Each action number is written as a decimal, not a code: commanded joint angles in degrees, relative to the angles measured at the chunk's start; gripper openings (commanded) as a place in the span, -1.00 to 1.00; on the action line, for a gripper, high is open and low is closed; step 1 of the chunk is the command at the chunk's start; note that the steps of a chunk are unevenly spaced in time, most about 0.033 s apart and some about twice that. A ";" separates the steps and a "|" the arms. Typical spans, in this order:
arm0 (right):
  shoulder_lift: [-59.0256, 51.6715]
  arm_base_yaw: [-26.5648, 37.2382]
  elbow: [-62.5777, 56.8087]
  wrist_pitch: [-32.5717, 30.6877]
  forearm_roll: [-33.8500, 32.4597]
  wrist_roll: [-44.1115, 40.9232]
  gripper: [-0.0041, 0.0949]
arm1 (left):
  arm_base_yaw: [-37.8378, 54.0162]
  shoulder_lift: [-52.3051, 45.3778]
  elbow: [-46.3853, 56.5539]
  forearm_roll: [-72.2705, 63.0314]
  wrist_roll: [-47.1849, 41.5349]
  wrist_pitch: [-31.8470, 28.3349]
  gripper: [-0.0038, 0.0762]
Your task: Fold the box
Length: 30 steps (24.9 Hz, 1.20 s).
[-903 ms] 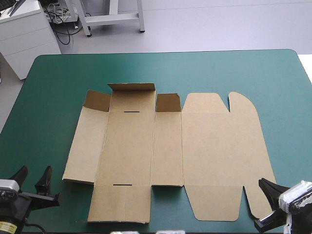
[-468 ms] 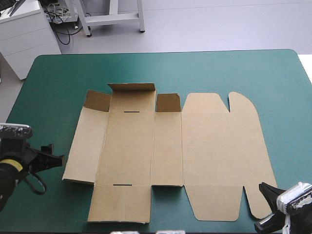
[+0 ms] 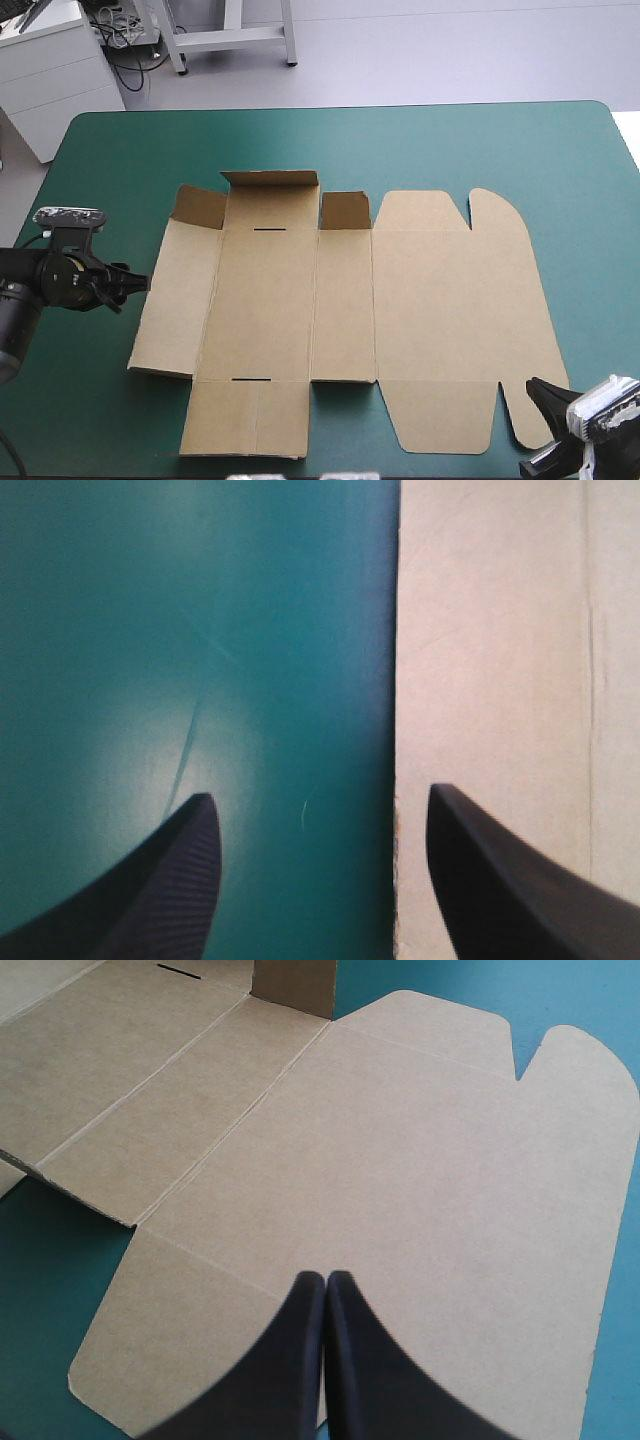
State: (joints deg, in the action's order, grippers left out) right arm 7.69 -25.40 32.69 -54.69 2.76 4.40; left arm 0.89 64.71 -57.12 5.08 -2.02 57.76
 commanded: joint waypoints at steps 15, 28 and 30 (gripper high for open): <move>0.83 0.23 -3.54 5.20 1.62 0.49 -0.95 | 28.27 16.84 -3.52 -41.76 29.18 16.95 0.17; 0.83 0.23 -4.35 9.80 3.37 0.49 -0.95 | 19.34 17.07 3.68 -37.12 29.21 16.07 0.26; 0.83 0.23 -4.35 9.80 3.37 0.52 -0.95 | 19.34 17.55 4.33 -37.99 28.92 15.85 0.26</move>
State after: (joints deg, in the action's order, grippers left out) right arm 7.69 -25.40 27.08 -49.28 5.75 4.40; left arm 20.60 83.40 -52.13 -30.17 27.41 69.30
